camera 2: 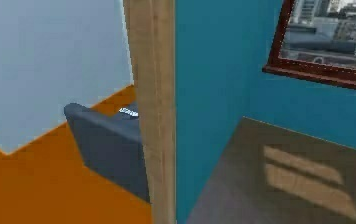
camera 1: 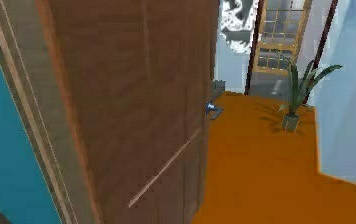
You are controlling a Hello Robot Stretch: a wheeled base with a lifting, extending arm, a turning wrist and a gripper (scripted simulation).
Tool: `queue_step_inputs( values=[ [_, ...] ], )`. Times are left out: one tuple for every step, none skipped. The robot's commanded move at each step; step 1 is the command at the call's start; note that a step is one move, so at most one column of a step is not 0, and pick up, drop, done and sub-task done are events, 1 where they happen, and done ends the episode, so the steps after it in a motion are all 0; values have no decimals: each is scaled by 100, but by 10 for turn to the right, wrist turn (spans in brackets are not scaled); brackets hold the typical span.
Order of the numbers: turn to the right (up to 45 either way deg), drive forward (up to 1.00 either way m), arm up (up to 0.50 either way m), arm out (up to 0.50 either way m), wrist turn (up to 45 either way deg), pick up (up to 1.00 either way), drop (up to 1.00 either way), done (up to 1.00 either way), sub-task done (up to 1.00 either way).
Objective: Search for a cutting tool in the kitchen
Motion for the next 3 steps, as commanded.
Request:
queue_step_inputs(
  values=[
    [300, 0, 0, 0, 0, 0, 0, 0, 0],
    [0, 100, 0, 0, 0, 0, 0, 0, 0],
    [0, 35, 0, 0, 0, 0, 0, 0, 0]
  ],
)
